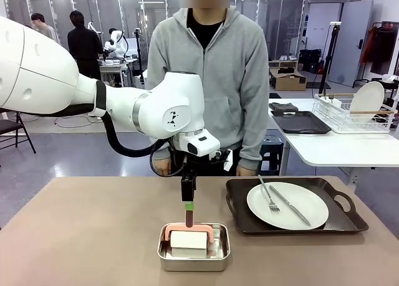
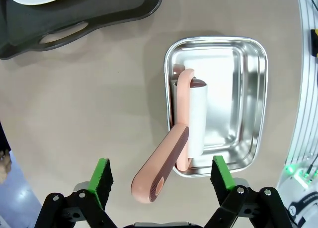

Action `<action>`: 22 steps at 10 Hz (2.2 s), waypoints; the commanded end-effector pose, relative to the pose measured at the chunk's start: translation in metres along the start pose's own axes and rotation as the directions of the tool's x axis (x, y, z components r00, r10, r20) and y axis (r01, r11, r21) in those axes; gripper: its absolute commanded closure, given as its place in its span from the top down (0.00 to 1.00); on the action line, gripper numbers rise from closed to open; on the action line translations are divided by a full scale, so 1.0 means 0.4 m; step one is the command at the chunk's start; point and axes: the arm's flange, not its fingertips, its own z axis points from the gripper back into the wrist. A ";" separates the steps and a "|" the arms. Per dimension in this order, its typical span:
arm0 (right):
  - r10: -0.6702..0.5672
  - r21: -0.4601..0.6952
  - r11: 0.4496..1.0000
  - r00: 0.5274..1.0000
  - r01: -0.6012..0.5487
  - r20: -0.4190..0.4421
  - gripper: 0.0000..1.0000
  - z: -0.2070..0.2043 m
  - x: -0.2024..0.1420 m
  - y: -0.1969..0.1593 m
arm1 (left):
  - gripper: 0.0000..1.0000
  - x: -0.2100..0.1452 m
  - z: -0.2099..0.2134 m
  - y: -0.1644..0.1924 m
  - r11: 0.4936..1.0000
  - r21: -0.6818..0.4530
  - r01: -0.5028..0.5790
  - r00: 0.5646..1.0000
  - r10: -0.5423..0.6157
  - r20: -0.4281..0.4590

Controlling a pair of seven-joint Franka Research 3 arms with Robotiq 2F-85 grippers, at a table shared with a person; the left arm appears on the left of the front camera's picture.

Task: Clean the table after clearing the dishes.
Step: Place the Lint Roller back on top of the Airtight Container, then when the right (or left) Handle tray is removed, use the right hand (or left hand) to clean the right (or left) side of the table with the Lint Roller.

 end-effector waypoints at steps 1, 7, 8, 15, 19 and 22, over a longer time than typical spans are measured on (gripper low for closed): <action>0.005 0.003 1.000 1.000 -0.005 0.002 1.00 0.002 -0.004 0.007 | 1.00 -0.002 0.005 -0.001 1.000 0.005 0.012 1.000 -0.012 -0.004; 0.005 0.003 1.000 1.000 -0.005 0.002 1.00 0.002 -0.004 0.007 | 1.00 -0.002 0.005 -0.001 1.000 0.005 0.012 1.000 -0.012 -0.004; 0.005 0.003 1.000 1.000 -0.005 0.002 1.00 0.002 -0.004 0.007 | 1.00 -0.002 0.005 -0.001 1.000 0.005 0.012 1.000 -0.012 -0.004; 0.005 0.003 1.000 1.000 -0.005 0.002 1.00 0.002 -0.004 0.007 | 1.00 -0.422 0.248 0.006 0.720 -0.320 -0.615 0.654 0.693 0.303; 0.005 0.003 1.000 1.000 -0.005 0.002 1.00 0.002 -0.004 0.007 | 1.00 -0.869 0.259 -0.199 0.497 -0.583 -0.643 0.166 0.833 0.528; 0.005 0.003 1.000 1.000 -0.005 0.002 1.00 0.002 -0.004 0.007 | 1.00 -1.195 0.206 -0.326 0.360 -0.778 -0.515 -0.116 0.870 0.480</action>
